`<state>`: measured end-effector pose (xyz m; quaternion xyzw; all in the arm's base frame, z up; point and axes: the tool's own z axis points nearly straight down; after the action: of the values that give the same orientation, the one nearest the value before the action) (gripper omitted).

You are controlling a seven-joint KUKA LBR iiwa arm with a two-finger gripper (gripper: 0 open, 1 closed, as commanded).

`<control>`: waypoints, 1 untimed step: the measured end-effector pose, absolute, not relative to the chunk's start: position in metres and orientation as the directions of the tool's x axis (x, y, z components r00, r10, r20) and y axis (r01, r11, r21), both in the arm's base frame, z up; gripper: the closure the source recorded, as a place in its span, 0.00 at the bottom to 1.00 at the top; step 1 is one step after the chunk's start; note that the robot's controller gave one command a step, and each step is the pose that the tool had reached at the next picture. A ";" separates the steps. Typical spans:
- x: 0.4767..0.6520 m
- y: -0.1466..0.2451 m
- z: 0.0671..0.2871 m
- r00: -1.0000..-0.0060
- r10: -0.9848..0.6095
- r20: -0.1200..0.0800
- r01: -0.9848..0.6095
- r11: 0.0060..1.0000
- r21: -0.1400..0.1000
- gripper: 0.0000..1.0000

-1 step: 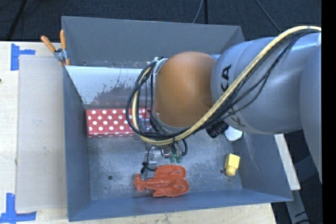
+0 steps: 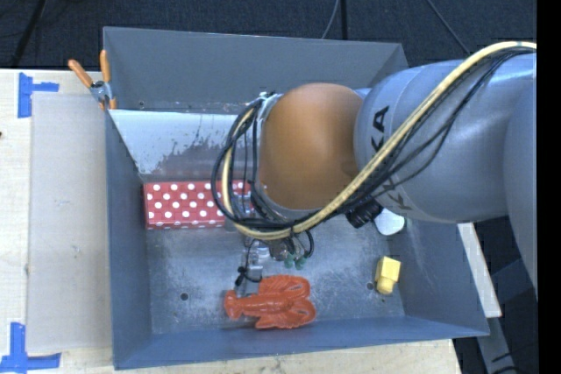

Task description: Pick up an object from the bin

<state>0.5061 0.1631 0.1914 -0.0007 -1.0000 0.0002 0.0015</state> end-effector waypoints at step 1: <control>0.496 0.115 0.153 -0.999 -0.032 0.004 -0.032 0.999 0.001 0.00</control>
Offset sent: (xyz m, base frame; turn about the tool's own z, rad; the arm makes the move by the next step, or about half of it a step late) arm -0.0232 -0.0360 -0.1214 -0.1046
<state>0.4959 0.1152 0.1529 0.0160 -0.9999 -0.0004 0.0018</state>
